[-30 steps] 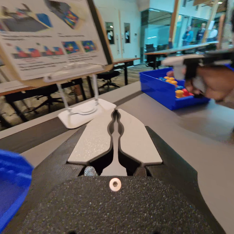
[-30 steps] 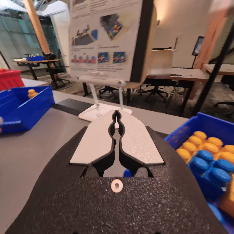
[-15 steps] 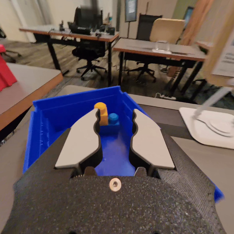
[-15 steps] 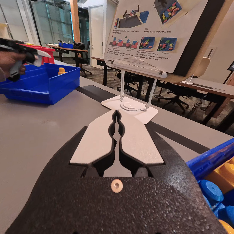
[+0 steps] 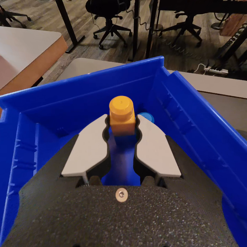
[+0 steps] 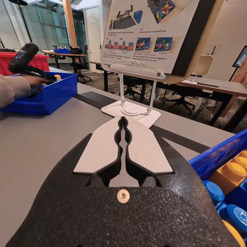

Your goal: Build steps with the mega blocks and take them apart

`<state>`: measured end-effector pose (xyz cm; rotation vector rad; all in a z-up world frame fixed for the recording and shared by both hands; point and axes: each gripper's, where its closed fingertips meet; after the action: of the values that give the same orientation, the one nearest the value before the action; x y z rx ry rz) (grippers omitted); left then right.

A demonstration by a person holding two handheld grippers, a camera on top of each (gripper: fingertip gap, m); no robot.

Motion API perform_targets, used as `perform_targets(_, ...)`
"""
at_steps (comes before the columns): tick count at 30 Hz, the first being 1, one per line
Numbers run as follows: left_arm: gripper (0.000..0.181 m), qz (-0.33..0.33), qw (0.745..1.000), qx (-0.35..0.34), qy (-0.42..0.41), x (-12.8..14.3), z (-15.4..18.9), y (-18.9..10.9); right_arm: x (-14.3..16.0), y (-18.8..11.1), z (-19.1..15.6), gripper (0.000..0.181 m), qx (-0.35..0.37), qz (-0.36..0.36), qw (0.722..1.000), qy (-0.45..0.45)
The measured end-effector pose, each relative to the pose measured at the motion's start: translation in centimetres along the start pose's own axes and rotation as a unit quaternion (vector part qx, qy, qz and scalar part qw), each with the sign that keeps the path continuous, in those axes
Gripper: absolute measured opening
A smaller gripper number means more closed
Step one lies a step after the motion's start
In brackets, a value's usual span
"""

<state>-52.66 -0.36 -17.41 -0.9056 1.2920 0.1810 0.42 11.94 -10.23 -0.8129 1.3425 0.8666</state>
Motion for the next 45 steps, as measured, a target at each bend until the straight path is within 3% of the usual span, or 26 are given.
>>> perform_targets(5,0.037,0.002,1.000,-0.009,0.011,-0.3,-0.5,-0.2,0.3,0.0,0.3,0.000,0.007,-0.005,1.000,-0.001)
perform_targets(8,0.037,0.043,0.999,0.001,0.019,-2.3,-0.2,-2.1,0.2,0.0,0.3,0.000,0.009,-0.004,1.000,-0.003)
perform_targets(12,0.036,0.124,0.987,0.082,0.056,-6.5,4.5,-8.2,0.0,0.0,0.2,0.000,0.008,-0.002,1.000,-0.003)
perform_targets(16,0.036,0.173,0.952,0.229,0.110,-7.5,14.0,-17.4,-0.2,0.0,-0.2,0.000,0.000,0.000,1.000,-0.008)
perform_targets(18,0.036,0.167,0.929,0.301,0.137,-5.6,19.0,-21.4,-0.1,0.0,-0.2,0.000,-0.003,-0.003,1.000,-0.011)
perform_targets(21,0.036,0.132,0.891,0.408,0.148,-0.3,26.2,-26.0,0.1,-0.1,-0.3,0.000,-0.007,-0.010,1.000,-0.014)
perform_targets(24,0.036,0.075,0.862,0.475,0.161,6.4,31.8,-28.4,-0.1,-0.4,-0.2,0.000,-0.006,-0.014,1.000,-0.018)
perform_targets(27,0.036,0.029,0.849,0.496,0.177,11.5,34.8,-28.9,-0.6,-0.7,-0.2,0.000,0.000,-0.009,1.000,-0.029)
perform_targets(31,0.036,0.011,0.846,0.496,0.193,14.3,35.8,-28.8,-0.2,-1.2,-1.4,0.000,-0.021,-0.031,0.998,-0.055)
perform_targets(34,0.041,0.011,0.834,0.516,0.196,15.4,36.4,-29.0,1.2,-1.8,-3.6,0.000,-0.080,-0.080,0.991,-0.074)
perform_targets(35,0.053,0.023,0.830,0.524,0.190,15.2,36.5,-29.1,1.7,-2.0,-4.4,0.000,-0.102,-0.098,0.987,-0.077)
perform_targets(37,0.060,0.059,0.824,0.533,0.184,13.8,36.3,-29.7,2.5,-2.6,-6.2,0.014,-0.149,-0.139,0.976,-0.075)
perform_targets(41,0.060,0.131,0.820,0.533,0.164,10.5,34.7,-30.4,3.0,-3.2,-10.2,0.045,-0.217,-0.221,0.950,-0.045)
perform_targets(45,0.054,0.174,0.841,0.491,0.144,7.9,32.1,-29.4,5.1,-3.0,-14.0,0.069,-0.213,-0.332,0.917,-0.053)
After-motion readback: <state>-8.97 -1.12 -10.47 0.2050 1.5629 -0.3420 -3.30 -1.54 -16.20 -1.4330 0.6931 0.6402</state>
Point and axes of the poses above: each gripper's, where its closed fingertips meet, y out along the fingers, x out of its underside, z = x × y across the jaws, and after that the axes turned 4 degrees about x, right-handed
